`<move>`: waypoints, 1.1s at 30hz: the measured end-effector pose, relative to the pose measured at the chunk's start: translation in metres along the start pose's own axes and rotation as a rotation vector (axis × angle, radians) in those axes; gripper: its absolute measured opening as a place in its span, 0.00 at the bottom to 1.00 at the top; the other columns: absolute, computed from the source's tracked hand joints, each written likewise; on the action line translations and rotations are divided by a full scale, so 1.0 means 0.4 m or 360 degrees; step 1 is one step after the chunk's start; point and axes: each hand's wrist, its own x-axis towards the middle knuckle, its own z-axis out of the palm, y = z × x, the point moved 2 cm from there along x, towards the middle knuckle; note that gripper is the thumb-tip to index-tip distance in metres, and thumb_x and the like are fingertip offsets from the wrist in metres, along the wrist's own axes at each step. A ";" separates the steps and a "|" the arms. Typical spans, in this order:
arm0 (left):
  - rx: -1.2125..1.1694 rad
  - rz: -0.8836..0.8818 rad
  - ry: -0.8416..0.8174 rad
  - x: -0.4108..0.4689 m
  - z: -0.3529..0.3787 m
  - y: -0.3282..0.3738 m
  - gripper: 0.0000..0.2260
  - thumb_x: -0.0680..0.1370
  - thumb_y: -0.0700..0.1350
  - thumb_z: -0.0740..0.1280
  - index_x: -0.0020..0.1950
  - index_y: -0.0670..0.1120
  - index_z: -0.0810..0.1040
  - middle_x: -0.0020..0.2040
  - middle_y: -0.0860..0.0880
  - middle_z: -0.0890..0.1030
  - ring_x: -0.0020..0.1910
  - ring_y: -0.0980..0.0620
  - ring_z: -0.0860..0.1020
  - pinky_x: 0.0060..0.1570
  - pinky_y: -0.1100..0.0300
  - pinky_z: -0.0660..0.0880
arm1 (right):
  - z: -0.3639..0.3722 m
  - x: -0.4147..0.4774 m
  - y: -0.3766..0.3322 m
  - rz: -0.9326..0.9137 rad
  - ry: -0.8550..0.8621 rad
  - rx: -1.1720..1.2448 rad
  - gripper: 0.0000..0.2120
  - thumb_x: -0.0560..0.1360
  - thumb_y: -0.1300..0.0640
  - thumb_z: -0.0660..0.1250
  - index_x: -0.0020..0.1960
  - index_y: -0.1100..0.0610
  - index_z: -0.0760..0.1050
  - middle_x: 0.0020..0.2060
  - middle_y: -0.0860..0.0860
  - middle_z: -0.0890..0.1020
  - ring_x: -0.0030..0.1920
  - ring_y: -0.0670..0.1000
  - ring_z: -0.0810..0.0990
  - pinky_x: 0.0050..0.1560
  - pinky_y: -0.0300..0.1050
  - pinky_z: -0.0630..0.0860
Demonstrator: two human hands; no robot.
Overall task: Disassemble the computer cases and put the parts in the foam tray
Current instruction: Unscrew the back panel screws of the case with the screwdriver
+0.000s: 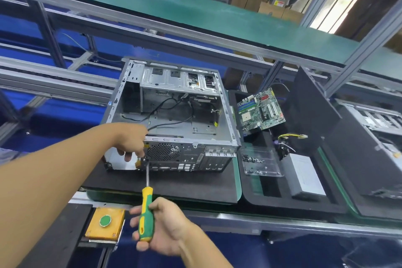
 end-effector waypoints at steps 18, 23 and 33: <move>-0.0011 0.0017 -0.0018 -0.003 0.003 0.001 0.07 0.77 0.39 0.69 0.47 0.35 0.75 0.22 0.51 0.79 0.27 0.52 0.82 0.24 0.63 0.73 | 0.060 0.006 0.053 -0.0303 0.0322 -0.0169 0.13 0.82 0.49 0.65 0.61 0.51 0.64 0.38 0.50 0.75 0.33 0.48 0.74 0.26 0.37 0.71; -0.0019 0.0025 -0.0025 0.003 0.002 -0.004 0.07 0.77 0.39 0.69 0.45 0.36 0.75 0.23 0.49 0.80 0.27 0.52 0.82 0.24 0.63 0.73 | 0.042 0.004 0.033 -0.0134 0.0242 0.0047 0.15 0.83 0.48 0.52 0.60 0.56 0.70 0.39 0.53 0.73 0.32 0.50 0.71 0.29 0.40 0.62; 0.0004 0.0053 -0.0003 0.006 0.003 -0.003 0.06 0.77 0.38 0.69 0.45 0.35 0.75 0.33 0.43 0.80 0.30 0.50 0.83 0.25 0.62 0.74 | 0.000 -0.005 0.045 -0.0298 0.0491 -0.0311 0.05 0.81 0.54 0.65 0.54 0.52 0.69 0.39 0.52 0.76 0.33 0.49 0.70 0.28 0.39 0.65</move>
